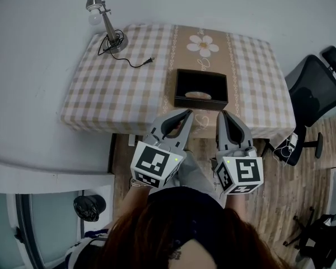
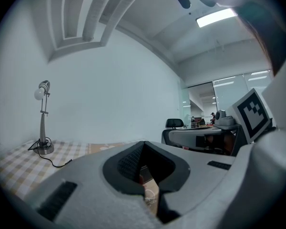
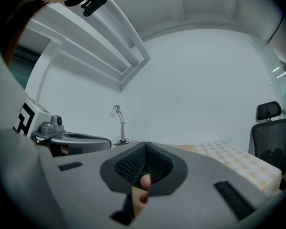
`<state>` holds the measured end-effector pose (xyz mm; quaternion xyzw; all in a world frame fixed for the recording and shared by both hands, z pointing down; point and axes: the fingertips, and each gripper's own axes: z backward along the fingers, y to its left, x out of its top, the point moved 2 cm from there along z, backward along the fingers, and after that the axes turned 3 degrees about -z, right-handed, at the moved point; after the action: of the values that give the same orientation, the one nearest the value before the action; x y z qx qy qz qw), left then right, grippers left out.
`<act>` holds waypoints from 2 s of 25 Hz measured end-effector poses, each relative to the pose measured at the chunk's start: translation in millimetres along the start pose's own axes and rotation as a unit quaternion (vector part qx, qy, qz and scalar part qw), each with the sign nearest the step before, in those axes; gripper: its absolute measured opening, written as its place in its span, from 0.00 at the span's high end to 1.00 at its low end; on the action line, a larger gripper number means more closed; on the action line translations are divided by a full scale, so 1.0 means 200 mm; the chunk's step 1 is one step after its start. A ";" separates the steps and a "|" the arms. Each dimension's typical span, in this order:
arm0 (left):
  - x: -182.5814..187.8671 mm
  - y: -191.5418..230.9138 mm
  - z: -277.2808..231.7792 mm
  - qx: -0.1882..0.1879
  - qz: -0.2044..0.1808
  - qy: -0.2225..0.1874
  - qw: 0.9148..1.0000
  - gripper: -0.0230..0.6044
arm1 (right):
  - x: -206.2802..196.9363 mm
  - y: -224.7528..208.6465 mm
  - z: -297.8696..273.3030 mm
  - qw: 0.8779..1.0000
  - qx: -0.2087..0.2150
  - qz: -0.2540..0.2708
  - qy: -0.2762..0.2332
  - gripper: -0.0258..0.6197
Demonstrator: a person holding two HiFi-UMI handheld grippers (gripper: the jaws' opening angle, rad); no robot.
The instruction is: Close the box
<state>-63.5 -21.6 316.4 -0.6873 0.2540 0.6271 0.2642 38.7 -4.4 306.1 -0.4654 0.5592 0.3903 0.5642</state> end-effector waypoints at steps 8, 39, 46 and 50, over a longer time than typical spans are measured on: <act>0.00 0.05 -0.11 -0.003 -0.002 0.006 1.000 0.93 | -0.01 -0.08 -0.10 1.000 -0.004 0.003 0.010 0.93; -0.07 0.40 -0.45 0.029 0.012 0.041 0.999 0.93 | -0.03 -0.36 -0.51 0.999 0.001 0.010 0.045 0.93; -0.10 0.48 -0.51 0.037 0.012 0.056 0.998 0.93 | -0.04 -0.42 -0.58 0.999 0.000 0.010 0.049 0.93; -0.11 0.52 -0.53 0.042 0.016 0.062 0.997 0.93 | -0.05 -0.46 -0.62 0.999 -0.003 0.010 0.052 0.93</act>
<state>-58.9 -170.2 342.3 -0.7086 0.3073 0.5764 0.2667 92.3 -146.7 331.2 -0.4810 0.5913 0.3726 0.5293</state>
